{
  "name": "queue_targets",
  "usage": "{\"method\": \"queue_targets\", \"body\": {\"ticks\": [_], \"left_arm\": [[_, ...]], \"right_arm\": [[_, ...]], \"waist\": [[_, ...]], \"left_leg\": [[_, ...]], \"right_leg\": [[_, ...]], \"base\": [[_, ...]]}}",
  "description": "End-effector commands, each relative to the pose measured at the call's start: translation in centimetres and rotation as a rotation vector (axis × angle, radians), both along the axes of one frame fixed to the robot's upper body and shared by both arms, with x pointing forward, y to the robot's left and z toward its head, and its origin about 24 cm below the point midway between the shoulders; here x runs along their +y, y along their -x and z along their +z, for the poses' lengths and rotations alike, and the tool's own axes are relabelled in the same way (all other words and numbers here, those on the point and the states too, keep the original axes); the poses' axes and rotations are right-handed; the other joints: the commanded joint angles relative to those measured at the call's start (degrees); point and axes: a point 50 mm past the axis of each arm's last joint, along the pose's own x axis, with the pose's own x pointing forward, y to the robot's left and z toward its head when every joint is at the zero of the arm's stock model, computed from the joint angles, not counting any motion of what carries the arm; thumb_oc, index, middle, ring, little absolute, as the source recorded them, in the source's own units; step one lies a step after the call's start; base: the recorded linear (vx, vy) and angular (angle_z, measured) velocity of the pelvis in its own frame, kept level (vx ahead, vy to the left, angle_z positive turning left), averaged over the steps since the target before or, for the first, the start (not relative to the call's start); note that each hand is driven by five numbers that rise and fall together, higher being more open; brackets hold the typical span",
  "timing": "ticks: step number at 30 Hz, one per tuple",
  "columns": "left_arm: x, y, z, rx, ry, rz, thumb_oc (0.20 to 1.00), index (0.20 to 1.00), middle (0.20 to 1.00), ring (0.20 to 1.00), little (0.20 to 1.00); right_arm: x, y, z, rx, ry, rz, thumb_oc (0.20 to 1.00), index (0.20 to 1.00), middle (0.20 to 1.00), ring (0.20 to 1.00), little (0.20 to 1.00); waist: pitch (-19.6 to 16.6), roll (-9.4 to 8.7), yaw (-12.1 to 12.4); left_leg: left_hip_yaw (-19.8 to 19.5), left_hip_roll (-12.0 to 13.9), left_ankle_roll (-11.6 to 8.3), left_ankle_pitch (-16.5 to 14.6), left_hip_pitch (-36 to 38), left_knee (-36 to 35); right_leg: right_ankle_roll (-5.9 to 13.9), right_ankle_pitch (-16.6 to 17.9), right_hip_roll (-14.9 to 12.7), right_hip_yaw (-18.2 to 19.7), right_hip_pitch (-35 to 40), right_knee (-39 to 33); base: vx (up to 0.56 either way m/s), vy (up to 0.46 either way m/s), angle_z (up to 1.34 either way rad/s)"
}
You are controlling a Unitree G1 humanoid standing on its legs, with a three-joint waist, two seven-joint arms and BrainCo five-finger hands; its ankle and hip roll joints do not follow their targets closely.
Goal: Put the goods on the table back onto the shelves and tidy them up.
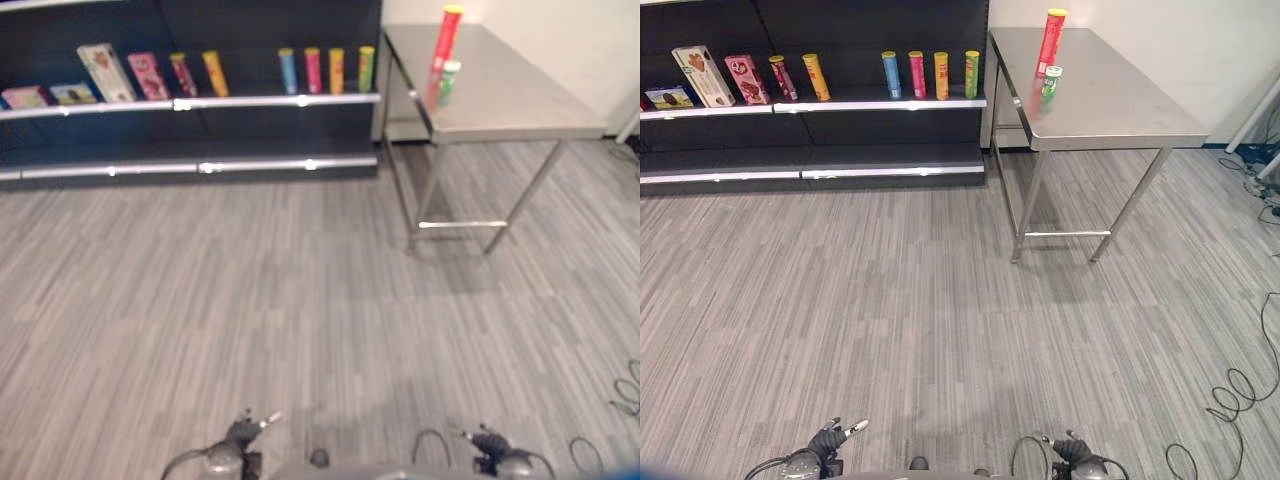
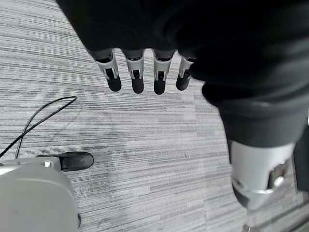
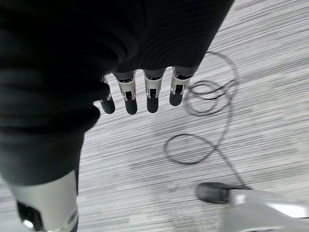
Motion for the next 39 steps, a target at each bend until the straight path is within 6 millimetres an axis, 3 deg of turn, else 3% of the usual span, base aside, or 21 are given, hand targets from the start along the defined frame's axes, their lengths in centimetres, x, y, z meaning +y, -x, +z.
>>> {"method": "queue_targets", "body": {"ticks": [1,23,39], "left_arm": [[0.8,-2.0,0.7,-0.046,-0.036,-0.053,1.0,1.0,1.0,1.0,1.0],[0.9,-1.1,0.4,-0.031,-0.022,0.021,1.0,1.0,1.0,1.0,1.0],[1.4,-2.7,1.2,-0.111,-0.012,0.078,1.0,1.0,1.0,1.0,1.0]], "right_arm": [[-0.6,-1.0,0.3,-0.01,0.024,0.024,1.0,1.0,1.0,1.0,1.0],[0.1,-3.0,0.8,-0.076,0.016,0.078,1.0,1.0,1.0,1.0,1.0],[0.2,-3.6,1.0,-0.08,0.023,0.104,1.0,1.0,1.0,1.0,1.0]], "waist": [[0.2,-1.97,-0.4],[-0.1,-2.43,1.3],[0.7,-3.4,2.8]], "left_leg": [[-4.5,3.7,-4.56,-6.9,3.4,-0.9],[-5.6,3.3,-4.63,-6.8,3.5,-0.9],[-6.8,2.0,-3.62,-6.9,1.6,0.0]], "right_leg": [[6.67,0.4,-7.0,-0.5,-0.2,-1.6],[6.58,0.1,-7.3,-2.1,1.1,-2.1],[7.22,0.6,-8.2,-2.1,-0.6,-1.0]], "base": [[0.0,0.023,-0.06],[0.0,0.001,0.01],[0.0,0.014,0.01]]}}
